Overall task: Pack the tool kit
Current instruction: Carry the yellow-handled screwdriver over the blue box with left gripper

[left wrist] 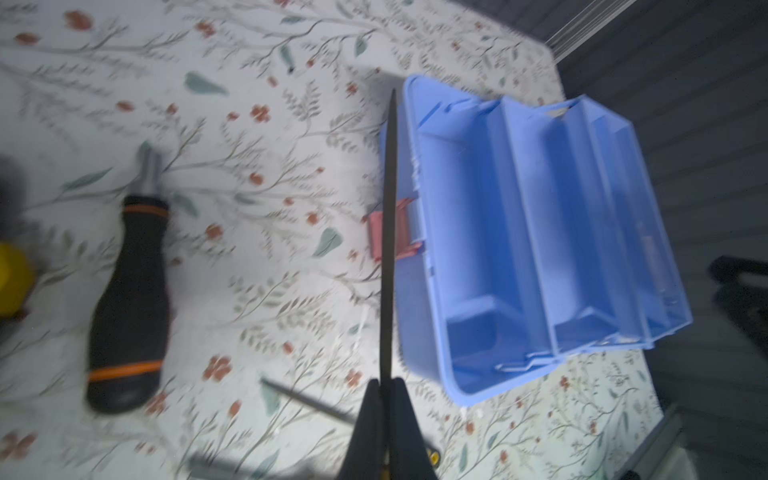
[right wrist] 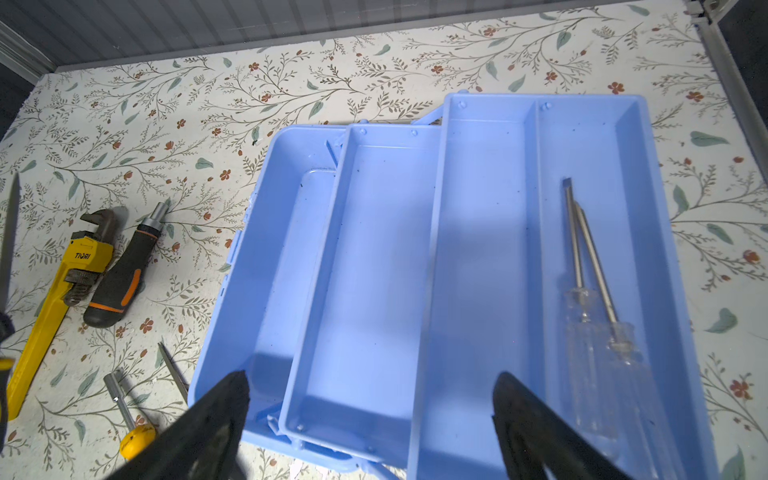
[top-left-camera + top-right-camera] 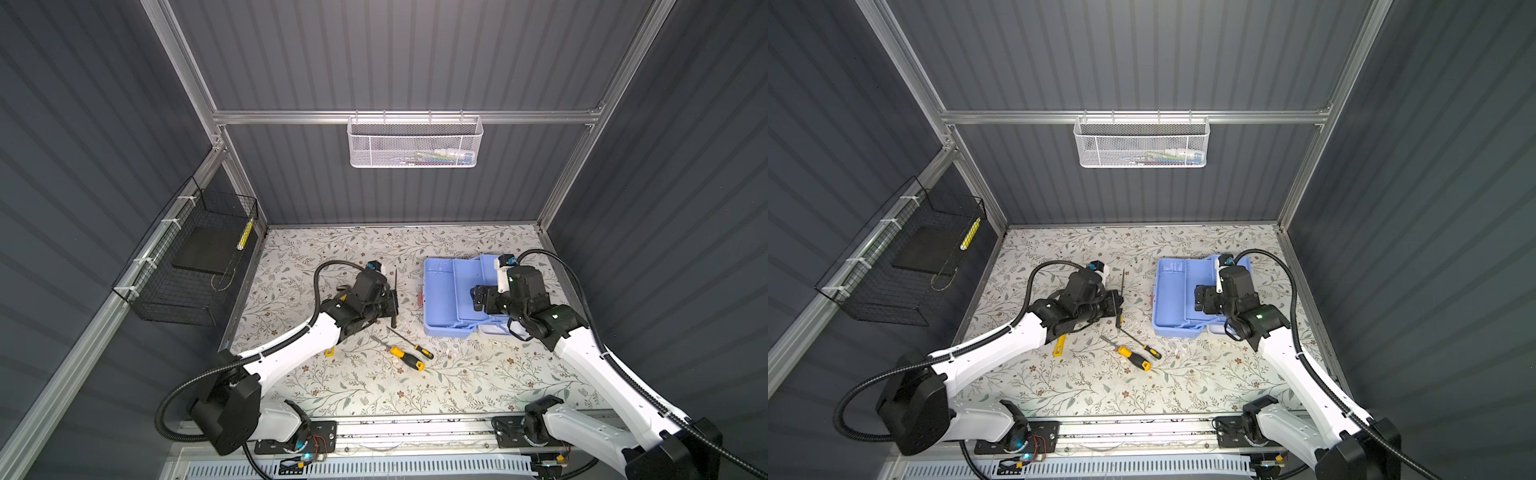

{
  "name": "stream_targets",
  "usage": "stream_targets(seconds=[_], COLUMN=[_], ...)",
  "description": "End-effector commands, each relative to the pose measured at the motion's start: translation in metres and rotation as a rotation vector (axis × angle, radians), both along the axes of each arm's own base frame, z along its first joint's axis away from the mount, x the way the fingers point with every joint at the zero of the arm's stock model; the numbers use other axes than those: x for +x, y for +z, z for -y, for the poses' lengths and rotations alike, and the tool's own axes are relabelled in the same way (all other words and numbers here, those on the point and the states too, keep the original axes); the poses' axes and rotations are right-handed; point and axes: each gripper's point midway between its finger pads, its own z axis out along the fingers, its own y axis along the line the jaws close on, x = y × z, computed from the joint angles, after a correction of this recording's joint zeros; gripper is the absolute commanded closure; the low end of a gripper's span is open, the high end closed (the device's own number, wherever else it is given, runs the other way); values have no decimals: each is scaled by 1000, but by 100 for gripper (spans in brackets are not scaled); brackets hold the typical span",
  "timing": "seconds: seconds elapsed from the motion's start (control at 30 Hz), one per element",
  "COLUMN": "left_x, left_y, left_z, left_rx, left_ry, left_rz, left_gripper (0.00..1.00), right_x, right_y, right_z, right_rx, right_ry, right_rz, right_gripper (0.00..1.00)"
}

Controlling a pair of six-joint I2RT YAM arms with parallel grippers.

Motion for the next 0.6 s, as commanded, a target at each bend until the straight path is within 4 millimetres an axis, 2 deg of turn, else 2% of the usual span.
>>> stream_targets(seconds=[0.0, 0.1, 0.3, 0.4, 0.43, 0.47, 0.57], left_x=[17, 30, 44, 46, 45, 48, 49], left_y=[33, 46, 54, 50, 43, 53, 44], left_z=[49, 82, 142, 167, 173, 183, 203], left_rx=[-120, -208, -362, -418, -424, -447, -481], left_ry=[-131, -190, -277, -314, -323, -338, -361], left_rz=[82, 94, 64, 28, 12, 26, -12], left_gripper=[100, 100, 100, 100, 100, 100, 100], right_x=[-4, -7, -13, -15, -16, -17, -18], right_y=[0, 2, 2, 1, 1, 0, -3], right_z=[5, 10, 23, 27, 29, 30, 35], right_rx=[-5, -11, -17, -15, -14, -13, -1], right_ry=[-25, -43, -90, -101, -104, -109, -124], right_rz=[10, 25, 34, 33, 32, 32, 21], right_gripper=[8, 7, 5, 5, 5, 4, 4])
